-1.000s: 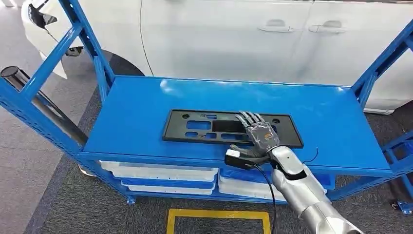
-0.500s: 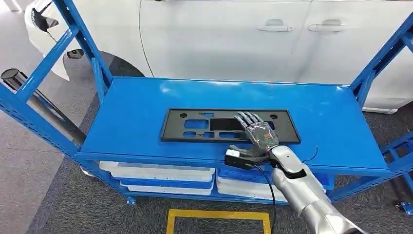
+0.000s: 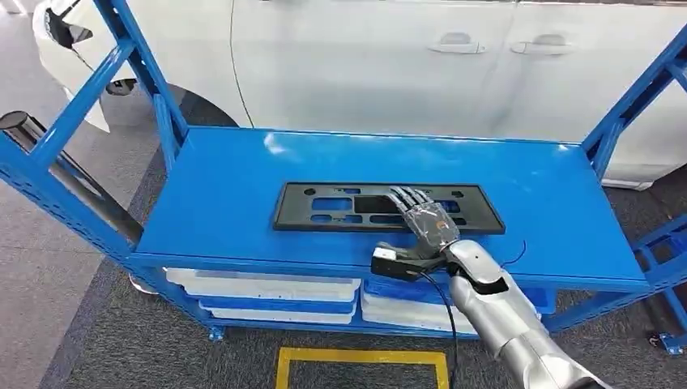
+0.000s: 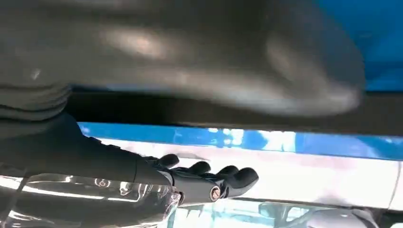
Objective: Take the parts from the cabinet and place them on the table.
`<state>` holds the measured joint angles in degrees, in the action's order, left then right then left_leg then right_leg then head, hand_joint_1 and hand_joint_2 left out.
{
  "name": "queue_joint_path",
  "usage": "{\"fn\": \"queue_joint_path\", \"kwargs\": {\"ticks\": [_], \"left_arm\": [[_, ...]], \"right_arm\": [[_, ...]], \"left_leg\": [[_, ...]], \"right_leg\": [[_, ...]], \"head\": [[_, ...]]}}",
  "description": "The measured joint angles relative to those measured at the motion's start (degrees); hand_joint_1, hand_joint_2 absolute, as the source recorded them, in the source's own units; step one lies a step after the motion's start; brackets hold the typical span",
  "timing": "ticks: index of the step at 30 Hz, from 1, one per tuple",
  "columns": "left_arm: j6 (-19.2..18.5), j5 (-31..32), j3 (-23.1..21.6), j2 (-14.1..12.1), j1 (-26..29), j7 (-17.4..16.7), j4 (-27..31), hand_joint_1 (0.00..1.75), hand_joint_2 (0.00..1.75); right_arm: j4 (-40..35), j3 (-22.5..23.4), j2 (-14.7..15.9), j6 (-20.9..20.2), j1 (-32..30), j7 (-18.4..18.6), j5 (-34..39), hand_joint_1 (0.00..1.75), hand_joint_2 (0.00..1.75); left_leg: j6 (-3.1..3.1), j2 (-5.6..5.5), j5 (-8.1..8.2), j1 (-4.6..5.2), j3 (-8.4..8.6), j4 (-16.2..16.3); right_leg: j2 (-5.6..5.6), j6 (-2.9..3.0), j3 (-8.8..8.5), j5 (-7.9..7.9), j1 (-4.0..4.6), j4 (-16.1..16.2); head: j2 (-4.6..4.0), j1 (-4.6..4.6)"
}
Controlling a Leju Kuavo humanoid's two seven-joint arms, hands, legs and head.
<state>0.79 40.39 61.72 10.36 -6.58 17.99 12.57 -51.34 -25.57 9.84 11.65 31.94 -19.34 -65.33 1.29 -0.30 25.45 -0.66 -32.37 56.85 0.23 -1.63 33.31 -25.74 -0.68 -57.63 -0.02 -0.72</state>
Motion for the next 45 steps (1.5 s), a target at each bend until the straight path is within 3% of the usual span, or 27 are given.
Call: {"fn": "queue_joint_path", "kwargs": {"ticks": [1,3,4,5,6,7,8,10,13,16,17,19,20,21,22,25,26,30,32,35,36,37,38,40,41,42,45], "left_arm": [[0.0,0.0,0.0,0.0,-0.1,0.0,0.0,0.0,0.0],[0.0,0.2,0.0,0.0,-0.2,0.0,0.0,0.0,0.0],[0.0,0.2,0.0,0.0,-0.1,0.0,0.0,0.0,0.0],[0.0,0.1,0.0,0.0,0.0,0.0,0.0,0.0,0.0],[0.0,0.1,0.0,0.0,0.1,0.0,0.0,0.0,0.0],[0.0,0.1,0.0,0.0,0.1,-0.1,0.0,0.0,0.0],[0.0,0.1,0.0,0.0,0.0,0.0,0.0,0.0,0.0],[0.0,0.1,0.0,0.0,0.1,0.0,0.0,0.0,0.0],[0.0,0.1,0.0,0.1,0.1,-0.1,0.0,0.0,0.0],[0.0,0.1,0.0,0.0,0.2,0.0,0.0,0.0,0.0],[0.0,0.1,0.1,0.0,0.1,0.0,0.0,0.0,0.0],[0.0,0.1,0.1,0.0,0.2,-0.1,0.0,0.0,0.0],[0.0,0.1,0.1,0.0,0.3,-0.1,0.0,0.0,0.0],[0.0,0.1,0.2,0.0,0.4,-0.1,0.0,0.0,0.0],[0.0,0.1,0.2,0.0,0.4,-0.1,0.0,0.0,0.0],[0.0,0.1,0.2,0.0,0.2,-0.1,0.0,0.0,0.0],[0.0,0.2,0.2,0.0,0.2,-0.1,0.0,0.0,0.0],[0.0,0.2,0.2,0.0,0.3,0.0,0.0,0.0,0.0],[0.0,0.3,0.2,0.1,0.2,0.0,0.0,0.0,0.0],[0.0,0.3,0.2,0.1,0.3,0.0,0.0,0.0,0.0],[0.0,0.3,0.2,0.1,0.3,0.0,0.0,0.0,0.0],[0.0,0.3,0.2,0.1,0.4,0.0,0.0,0.0,0.0],[0.0,0.3,0.2,0.1,0.3,0.0,0.0,0.0,0.0],[0.0,0.3,0.3,0.2,0.3,0.1,0.0,0.0,0.0],[0.0,0.3,0.3,0.2,0.3,0.1,0.0,0.0,0.0],[0.0,0.3,0.3,0.3,0.2,0.1,0.0,0.0,0.0],[0.0,0.3,0.3,0.3,0.3,0.1,0.0,0.0,0.0]], "right_arm": [[0.0,0.0,0.2,-0.2,0.1,-0.2,0.1,0.0,1.75],[0.0,0.0,0.6,-0.6,0.0,-0.5,0.2,0.0,1.75],[0.1,0.0,0.7,-0.7,-0.2,-0.7,0.3,0.0,1.75],[0.2,0.0,0.7,-0.7,-0.3,-0.7,0.4,0.0,1.75],[0.3,0.0,0.7,-0.7,-0.4,-0.8,0.4,0.0,1.75],[0.4,0.0,0.7,-0.7,-0.4,-0.8,0.4,0.0,1.75],[0.4,0.0,0.8,-0.7,-0.3,-0.8,0.5,0.0,1.75],[0.4,0.0,0.8,-0.6,-0.1,-0.9,0.5,0.0,1.75],[0.4,0.0,0.8,-0.6,-0.1,-0.9,0.5,0.0,1.75],[0.3,-0.1,0.8,-0.6,-0.1,-1.0,0.5,0.0,1.75],[0.3,-0.1,0.8,-0.5,0.0,-1.0,0.5,0.0,1.75],[0.3,-0.1,0.8,-0.5,0.0,-1.1,0.6,0.0,1.75],[0.3,-0.1,0.8,-0.4,0.0,-1.1,0.6,0.0,1.75],[0.3,-0.1,0.8,-0.4,0.0,-1.1,0.6,0.0,1.75],[0.3,-0.1,0.8,-0.3,0.0,-1.1,0.6,0.0,1.75],[0.3,-0.1,0.7,-0.3,0.0,-1.2,0.6,0.0,1.75],[0.3,-0.1,0.7,-0.2,0.0,-1.1,0.6,0.0,1.75],[0.3,-0.1,0.7,0.9,0.1,0.0,0.2,0.0,1.75],[0.3,-0.2,0.7,1.5,0.1,0.4,-0.2,0.0,1.75],[0.7,-0.4,0.7,2.5,0.1,0.5,-0.3,0.0,1.75],[0.8,-0.4,0.7,2.7,0.1,0.5,-0.3,0.0,1.75],[0.9,-0.5,0.7,2.7,0.1,0.5,-0.3,0.0,1.75],[1.0,-0.5,0.7,2.7,0.2,0.6,-0.3,0.0,1.75],[1.1,-0.6,0.6,2.7,0.8,0.9,-0.3,0.0,1.75],[1.1,-0.7,0.6,2.6,1.1,1.0,-0.4,0.0,1.75],[1.2,-0.8,0.6,2.5,1.4,1.0,-0.4,0.0,1.75],[1.7,-1.0,0.4,1.8,2.0,1.1,-0.4,0.0,1.75]], "left_leg": [[0.34,-0.01,-0.1,0.02,-0.06,-0.1],[0.52,-0.03,-0.1,0.1,-0.18,0.0],[0.57,-0.03,-0.06,0.14,-0.23,0.0],[0.57,-0.03,-0.06,0.16,-0.23,0.0],[0.56,-0.03,-0.04,0.16,-0.19,0.0],[0.54,-0.04,0.0,0.16,-0.14,0.1],[0.42,-0.08,0.12,0.15,-0.04,0.2],[0.03,-0.13,0.39,0.17,0.07,0.3],[-0.86,-0.15,0.55,0.47,-0.21,0.5],[-1.76,-0.11,1.72,0.31,-0.45,1.6],[-1.97,-0.07,3.78,0.33,-1.78,4.8],[-2.46,-0.05,8.32,0.04,-6.32,14.7],[-2.6,-0.05,9.4,0.01,-8.13,18.5],[-2.66,-0.04,9.18,-0.02,-8.74,19.6],[-2.64,-0.04,8.07,-0.05,-8.26,18.5],[-2.08,-0.01,0.44,-0.05,-1.13,3.5],[-1.74,-0.02,0.97,0.15,0.14,0.8],[-0.48,-0.11,0.45,0.46,-0.08,0.7],[0.33,0.0,-0.08,0.07,-0.01,0.1],[0.68,-0.01,-0.22,0.24,-0.5,0.2],[0.69,-0.01,-0.23,0.31,-0.57,0.2],[0.69,-0.03,-0.23,0.35,-0.53,0.2],[0.68,-0.08,-0.22,0.37,-0.45,0.3],[0.54,-0.16,-0.13,0.51,-0.23,0.3],[0.44,-0.15,-0.09,0.52,-0.25,0.3],[0.09,-0.17,-0.08,0.94,-0.64,0.6],[-0.83,-0.13,-0.31,0.63,-0.74,0.3]], "right_leg": [[-0.06,-0.16,1.06,-1.78,0.0,-2.3],[-0.04,-0.56,5.39,-6.43,-0.09,-11.6],[-0.04,-0.7,7.77,-8.13,-0.08,-16.4],[-0.04,-0.76,9.11,-8.52,-0.09,-19.0],[-0.05,-0.75,9.14,-7.5,-0.11,-18.6],[-0.06,-0.65,7.58,-5.1,-0.1,-15.2],[-0.07,-0.46,5.0,-2.22,-0.1,-9.8],[-0.11,0.13,0.64,1.01,-0.03,-0.4],[-0.01,0.85,0.53,0.64,0.52,0.3],[-0.17,1.96,0.04,0.98,0.01,1.0],[-0.28,2.22,-0.07,0.94,-0.04,1.0],[-0.39,2.37,-0.11,0.85,0.03,1.0],[-0.39,2.4,-0.12,0.82,0.05,1.0],[-0.37,2.41,-0.18,0.8,0.04,1.0],[-0.3,2.4,-0.27,0.79,0.04,1.0],[-0.1,1.91,-0.7,0.42,0.02,0.7],[-0.08,1.56,-0.63,0.26,0.41,0.5],[-0.03,0.26,-0.6,0.64,0.28,0.8],[-0.12,-0.33,0.04,-0.98,0.01,-0.8],[-0.13,-0.86,6.64,-7.98,-0.08,-14.9],[-0.13,-0.89,8.12,-8.48,-0.08,-18.0],[-0.14,-0.82,8.04,-7.48,-0.08,-17.7],[-0.13,-0.64,6.64,-5.45,-0.07,-14.9],[-0.13,0.05,1.56,-0.23,-0.02,-4.4],[-0.15,0.51,-0.17,0.55,0.1,-0.3],[-0.23,0.67,-0.46,0.14,0.52,0.5],[-0.12,1.25,-0.12,0.35,0.71,0.4]], "head": [[-0.02,0.28],[0.0,0.24],[0.0,0.26],[0.0,0.26],[-0.02,0.26],[0.0,0.28],[0.0,0.28],[-0.02,0.28],[0.0,0.2],[-0.02,0.2],[0.0,-0.13],[-0.02,-0.13],[0.0,-0.15],[-0.02,-0.17],[-0.02,-0.17],[-0.02,-0.17],[-0.02,-0.15],[0.0,-0.11],[-0.02,0.11],[-0.02,0.26],[0.0,0.22],[0.0,0.24],[0.0,0.24],[0.0,0.26],[0.0,0.24],[0.0,0.24],[0.0,0.2]]}}
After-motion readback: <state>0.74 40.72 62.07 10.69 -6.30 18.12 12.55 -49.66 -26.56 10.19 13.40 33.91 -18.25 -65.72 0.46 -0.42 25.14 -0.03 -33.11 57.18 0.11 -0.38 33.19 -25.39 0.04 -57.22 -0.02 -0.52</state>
